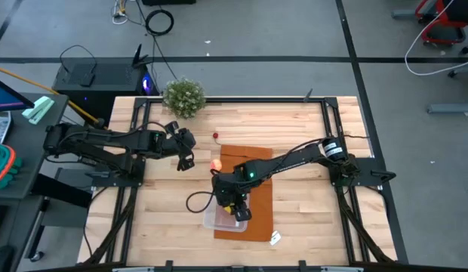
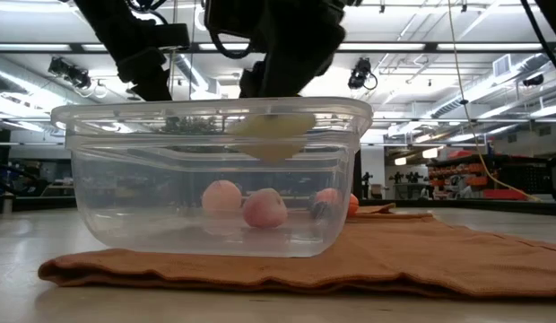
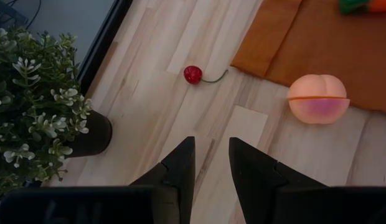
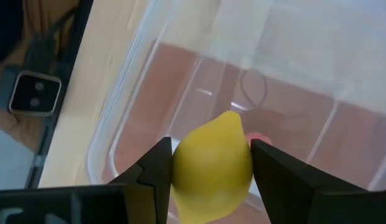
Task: Pick and placing Produce into tupperware
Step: Put the yellow lemon into the transparent bin
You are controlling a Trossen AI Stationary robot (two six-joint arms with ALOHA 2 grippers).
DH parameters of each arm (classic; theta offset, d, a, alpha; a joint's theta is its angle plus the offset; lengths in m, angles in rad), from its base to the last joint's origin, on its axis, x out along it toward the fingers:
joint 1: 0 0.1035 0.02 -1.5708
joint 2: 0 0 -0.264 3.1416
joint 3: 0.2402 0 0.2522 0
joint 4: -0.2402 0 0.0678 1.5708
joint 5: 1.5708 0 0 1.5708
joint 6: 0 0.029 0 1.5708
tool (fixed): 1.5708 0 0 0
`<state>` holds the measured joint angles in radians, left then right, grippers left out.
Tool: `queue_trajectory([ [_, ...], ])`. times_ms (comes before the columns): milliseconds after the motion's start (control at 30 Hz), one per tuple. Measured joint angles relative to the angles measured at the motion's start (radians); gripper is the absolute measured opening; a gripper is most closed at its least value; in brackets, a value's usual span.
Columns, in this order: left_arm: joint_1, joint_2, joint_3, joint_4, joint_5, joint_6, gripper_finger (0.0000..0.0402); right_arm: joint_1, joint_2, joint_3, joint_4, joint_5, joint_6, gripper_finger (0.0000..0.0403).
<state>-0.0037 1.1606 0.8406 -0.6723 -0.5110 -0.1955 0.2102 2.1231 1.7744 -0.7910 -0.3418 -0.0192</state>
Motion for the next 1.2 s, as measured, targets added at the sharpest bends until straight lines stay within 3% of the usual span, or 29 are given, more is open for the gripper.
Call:
queue_trajectory([
  [1200,0.0,0.0,0.0,-0.013,0.0,-0.003,0.0107,0.062,0.081,0.0,0.062,0.062,-0.056,0.016],
])
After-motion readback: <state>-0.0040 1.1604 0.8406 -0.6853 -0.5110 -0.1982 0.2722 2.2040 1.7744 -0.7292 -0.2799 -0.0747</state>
